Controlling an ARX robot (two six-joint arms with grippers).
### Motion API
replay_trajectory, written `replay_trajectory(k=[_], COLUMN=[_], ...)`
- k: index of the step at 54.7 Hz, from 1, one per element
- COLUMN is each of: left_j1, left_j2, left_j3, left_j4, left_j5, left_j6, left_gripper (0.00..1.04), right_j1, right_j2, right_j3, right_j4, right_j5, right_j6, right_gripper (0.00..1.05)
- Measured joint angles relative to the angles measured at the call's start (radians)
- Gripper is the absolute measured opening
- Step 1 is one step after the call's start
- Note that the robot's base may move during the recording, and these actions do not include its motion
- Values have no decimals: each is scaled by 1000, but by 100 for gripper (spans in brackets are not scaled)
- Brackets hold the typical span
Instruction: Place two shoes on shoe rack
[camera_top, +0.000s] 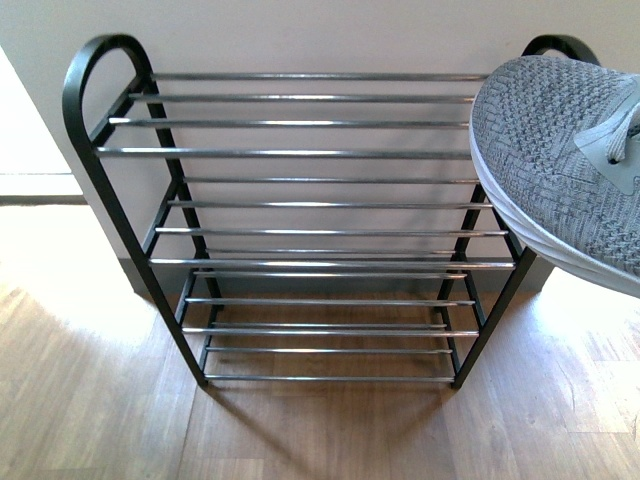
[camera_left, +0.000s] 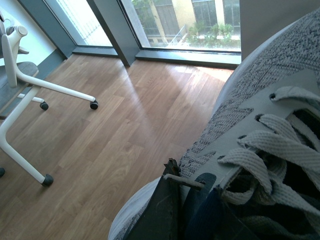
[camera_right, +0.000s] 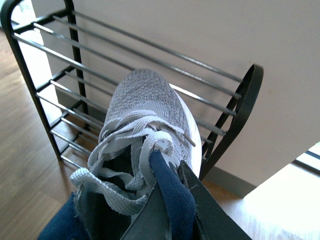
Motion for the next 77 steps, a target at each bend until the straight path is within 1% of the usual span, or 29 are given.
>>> replay_trajectory(k=[22,26,31,37,38,42,47,53,59,66,77], left_j1=[0,0,0,0,0,0,0,0,0,0,0], left_j2=[0,0,0,0,0,0,0,0,0,0,0], left_j3=[0,0,0,0,0,0,0,0,0,0,0], left_j4=[0,0,0,0,0,0,0,0,0,0,0], left_j5=[0,-1,0,1,1,2,1,1,1,1,1], left_j6=[0,0,0,0,0,0,0,0,0,0,0], left_gripper=[2,2,2,2,2,2,2,2,2,2,2], right_j1=[0,6,33,77,88,107,129,148,153,147,105], right_j2=[0,20,90,275,342,472,632,828,951,1085,1249], right_j3=[0,-5,26,111,147,221,331,484,584,708,859], right_j4=[0,69,108,178,192,219,221,201,196,156,117], right_j5=[-3,11,39,105,123,163,210,270,312,340,357], right_j6=[0,82,198,299,323,364,418,522,568,615,706], right_gripper=[1,1,1,1,1,1,1,1,1,1,1])
